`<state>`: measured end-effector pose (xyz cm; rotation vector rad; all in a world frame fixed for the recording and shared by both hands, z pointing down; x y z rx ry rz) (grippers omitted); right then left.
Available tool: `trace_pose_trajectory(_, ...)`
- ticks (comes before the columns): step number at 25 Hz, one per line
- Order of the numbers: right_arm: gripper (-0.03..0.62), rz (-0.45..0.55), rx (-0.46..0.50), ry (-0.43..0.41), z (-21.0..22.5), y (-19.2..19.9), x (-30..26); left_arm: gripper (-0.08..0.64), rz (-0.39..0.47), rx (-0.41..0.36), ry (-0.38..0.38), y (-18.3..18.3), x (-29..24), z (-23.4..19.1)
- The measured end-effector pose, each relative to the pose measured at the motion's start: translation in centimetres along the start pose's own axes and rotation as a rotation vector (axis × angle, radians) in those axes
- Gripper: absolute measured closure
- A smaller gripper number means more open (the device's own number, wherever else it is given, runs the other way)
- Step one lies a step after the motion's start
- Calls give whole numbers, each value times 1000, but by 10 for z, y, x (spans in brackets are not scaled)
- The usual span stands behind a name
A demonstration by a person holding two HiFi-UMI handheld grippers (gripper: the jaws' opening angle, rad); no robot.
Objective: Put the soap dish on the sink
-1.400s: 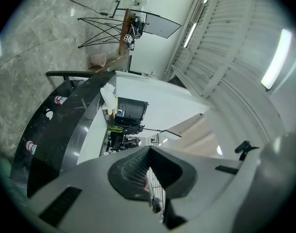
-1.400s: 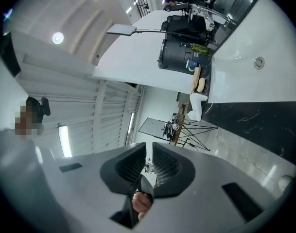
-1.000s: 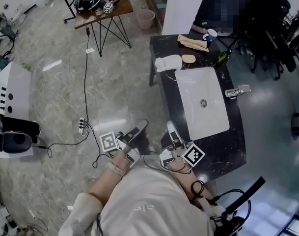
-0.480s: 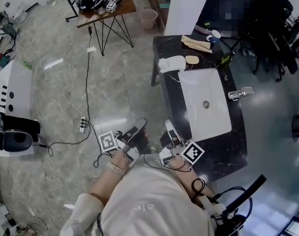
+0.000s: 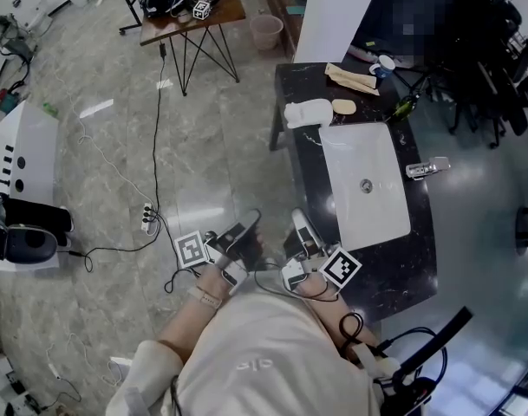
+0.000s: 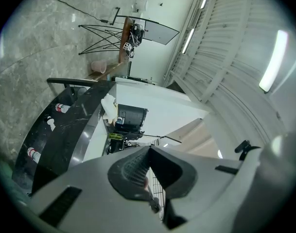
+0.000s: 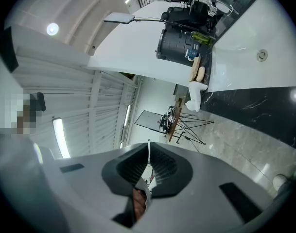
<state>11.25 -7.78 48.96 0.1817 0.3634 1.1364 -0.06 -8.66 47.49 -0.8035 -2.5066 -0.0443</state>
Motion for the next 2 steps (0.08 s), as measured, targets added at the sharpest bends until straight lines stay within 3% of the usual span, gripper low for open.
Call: trace_pose_trajectory(2,560,-4,2,-7,-1,2,-1,554,-1,-1,2,0,0,0)
Point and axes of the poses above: the fingertips, and each gripper's own axes: x backward along the fingers, z to its right, y out of its underside, the point moved 2 cm from there along x, backward along the fingers, and after that the axes turned 14 degrees about y, right-handed, at the moved point
